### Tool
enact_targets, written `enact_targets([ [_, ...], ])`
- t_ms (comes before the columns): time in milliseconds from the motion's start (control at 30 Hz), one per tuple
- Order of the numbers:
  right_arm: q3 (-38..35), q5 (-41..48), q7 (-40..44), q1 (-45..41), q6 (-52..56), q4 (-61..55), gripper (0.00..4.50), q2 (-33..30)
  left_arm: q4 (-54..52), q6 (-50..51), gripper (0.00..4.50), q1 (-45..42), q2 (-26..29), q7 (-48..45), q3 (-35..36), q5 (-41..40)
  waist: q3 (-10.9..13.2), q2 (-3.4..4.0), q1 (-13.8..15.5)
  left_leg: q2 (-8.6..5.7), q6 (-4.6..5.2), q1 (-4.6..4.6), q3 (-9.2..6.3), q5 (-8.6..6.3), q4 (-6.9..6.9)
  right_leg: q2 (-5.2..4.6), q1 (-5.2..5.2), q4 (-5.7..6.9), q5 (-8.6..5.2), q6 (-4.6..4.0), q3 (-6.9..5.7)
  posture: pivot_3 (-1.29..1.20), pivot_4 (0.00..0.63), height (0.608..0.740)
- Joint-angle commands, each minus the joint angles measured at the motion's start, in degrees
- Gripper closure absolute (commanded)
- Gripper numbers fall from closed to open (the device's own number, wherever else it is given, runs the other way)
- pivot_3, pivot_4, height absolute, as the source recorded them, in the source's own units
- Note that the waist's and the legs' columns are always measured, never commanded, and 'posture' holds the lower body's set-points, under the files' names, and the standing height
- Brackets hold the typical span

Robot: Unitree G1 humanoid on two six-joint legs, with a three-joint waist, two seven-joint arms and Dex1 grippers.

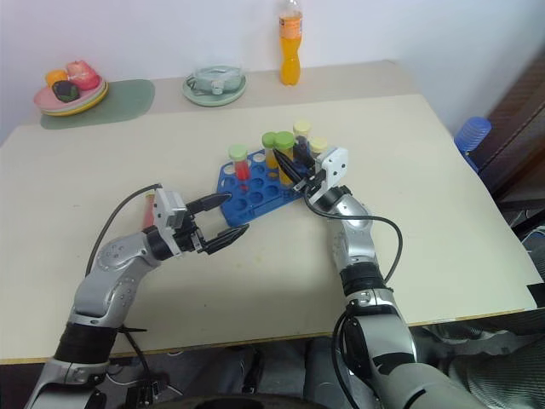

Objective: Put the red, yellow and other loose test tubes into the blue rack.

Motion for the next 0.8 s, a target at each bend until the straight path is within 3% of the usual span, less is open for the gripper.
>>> enact_targets([
  [33,-0.82,0.35,-0.19,-0.08,-0.97,0.08,3.6,-0.75,-2.26,-0.35,0.0,-0.01,0.58,-0.18,1.04,-1.25,0.0,0.0,0.03,0.0,0.0,-0.01,0.0,0.0,0.0,0.0,0.0,0.0,0.0,0.0,0.0,0.0,0.15,0.74],
  [333,-0.96,3.31,2.47,-0.11,0.85,0.0,3.6,0.91,-2.42,-0.21,0.0,-0.05,0.31,0.08,0.85,-1.27,0.0,0.0,-0.04,0.0,0.0,0.0,0.0,0.0,0.01,0.0,0.0,-0.01,0.0,0.0,0.0,0.0,0.15,0.74],
  [567,0.4,-0.37,1.2,0.06,-1.89,0.92,0.13,0.08,-3.05,-0.09,0.0,0.56,0.24,0.7,1.02,-1.37,0.0,0.0,-0.14,0.0,0.0,0.0,0.0,0.0,0.0,0.01,-0.01,0.0,0.0,0.0,0.0,0.0,0.15,0.74],
  [800,1.17,-1.43,1.68,1.72,-0.76,-1.17,0.05,-1.51,-3.43,0.06,0.0,0.89,0.01,1.64,1.52,-1.73,0.0,0.0,-0.05,0.0,0.0,0.0,0.0,0.0,0.0,0.0,0.0,0.0,0.0,0.0,0.01,0.0,0.15,0.74],
])
